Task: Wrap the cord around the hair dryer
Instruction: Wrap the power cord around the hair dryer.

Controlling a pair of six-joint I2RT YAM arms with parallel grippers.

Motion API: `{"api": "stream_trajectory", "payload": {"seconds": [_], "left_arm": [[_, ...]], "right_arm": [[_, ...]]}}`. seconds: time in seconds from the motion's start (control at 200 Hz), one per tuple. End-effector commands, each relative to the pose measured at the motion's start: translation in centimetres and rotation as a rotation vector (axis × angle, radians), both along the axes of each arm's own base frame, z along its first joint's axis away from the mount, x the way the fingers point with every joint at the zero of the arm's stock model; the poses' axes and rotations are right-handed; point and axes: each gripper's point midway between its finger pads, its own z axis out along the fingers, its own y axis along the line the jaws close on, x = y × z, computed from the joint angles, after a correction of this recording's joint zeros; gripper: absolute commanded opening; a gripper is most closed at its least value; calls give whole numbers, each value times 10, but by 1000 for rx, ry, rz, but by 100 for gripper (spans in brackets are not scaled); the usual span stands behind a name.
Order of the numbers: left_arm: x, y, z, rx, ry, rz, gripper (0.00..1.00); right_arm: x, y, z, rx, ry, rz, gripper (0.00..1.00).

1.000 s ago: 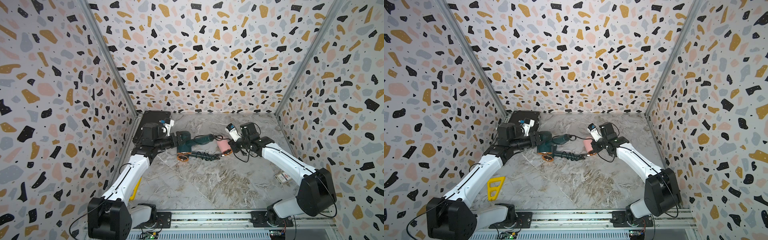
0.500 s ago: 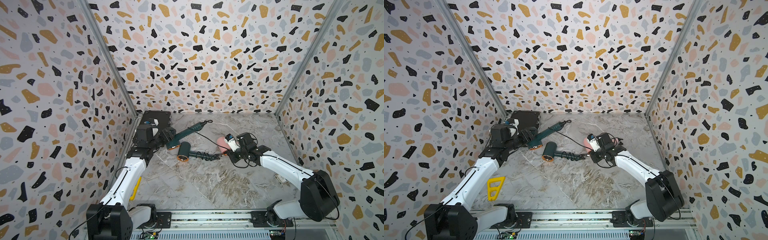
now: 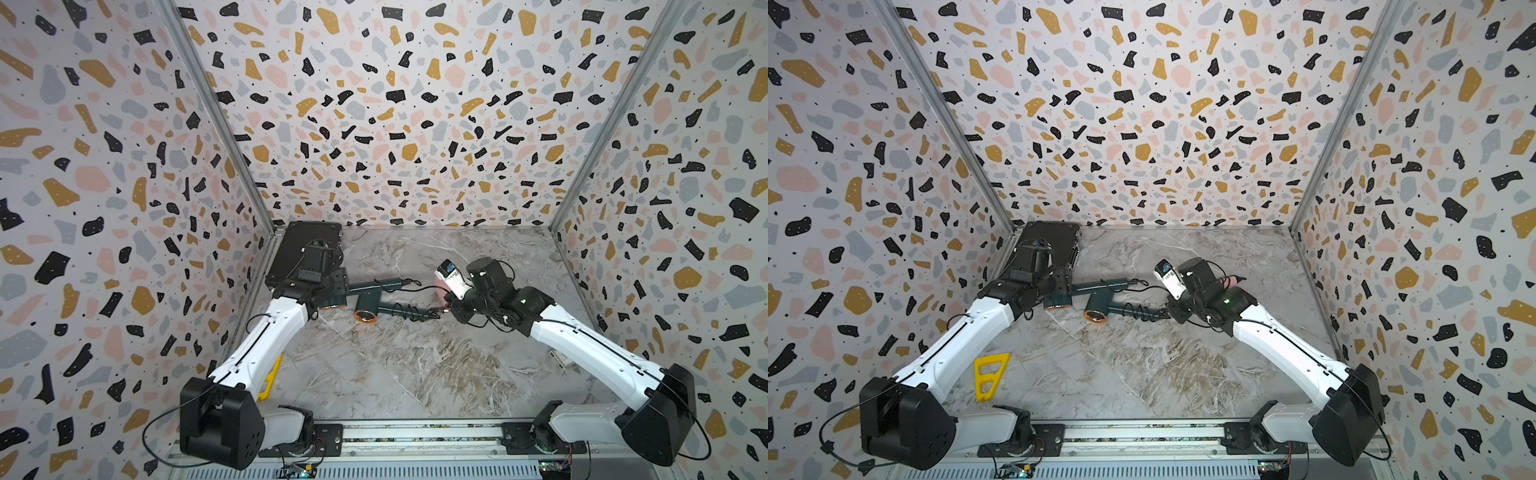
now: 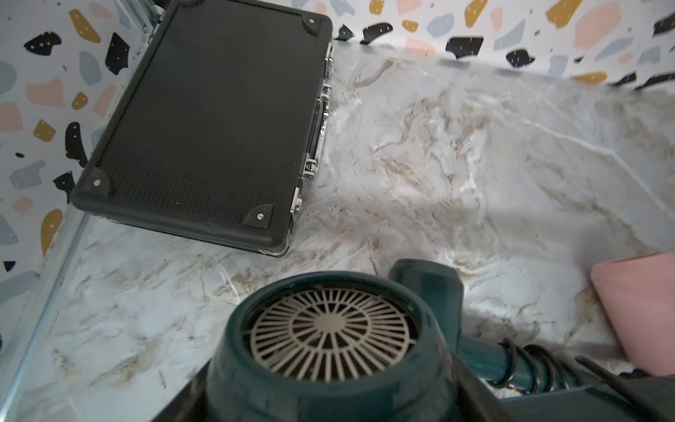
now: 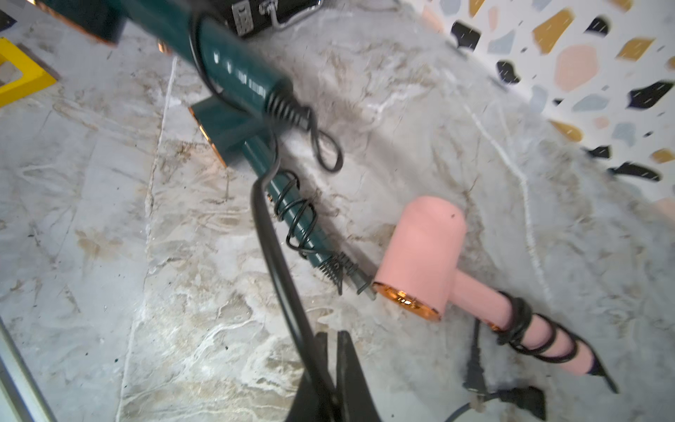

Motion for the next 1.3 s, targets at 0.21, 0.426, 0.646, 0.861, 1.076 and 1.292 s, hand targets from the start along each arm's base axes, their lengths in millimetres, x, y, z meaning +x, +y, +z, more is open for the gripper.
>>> {"api": "stream_trajectory", "payload": {"seconds": [0.21,0.426,0.646,0.861,1.076,1.292], "left_arm": [[-30,-89,13,-53,100,-485,0],[-57,-116,-7,-97,221,-603,0],[-73,-136,-7,-204,241,-683,0],[-92,-161,45,-421,79,-798,0],[-82,-146,101,-655,-91,-722,0],[-54,-108,103,-705,-154,-489,0]], "right_arm": [[43,22,60,-27,-172,53,0],[55,37,72,-9,-157,91,0],[60,36,88,-2,-177,90,0],[91,17,38,11,-22,14,0],[93,-1,-15,52,101,-47,0],[76,-10,-55,93,197,-85,0]]}}
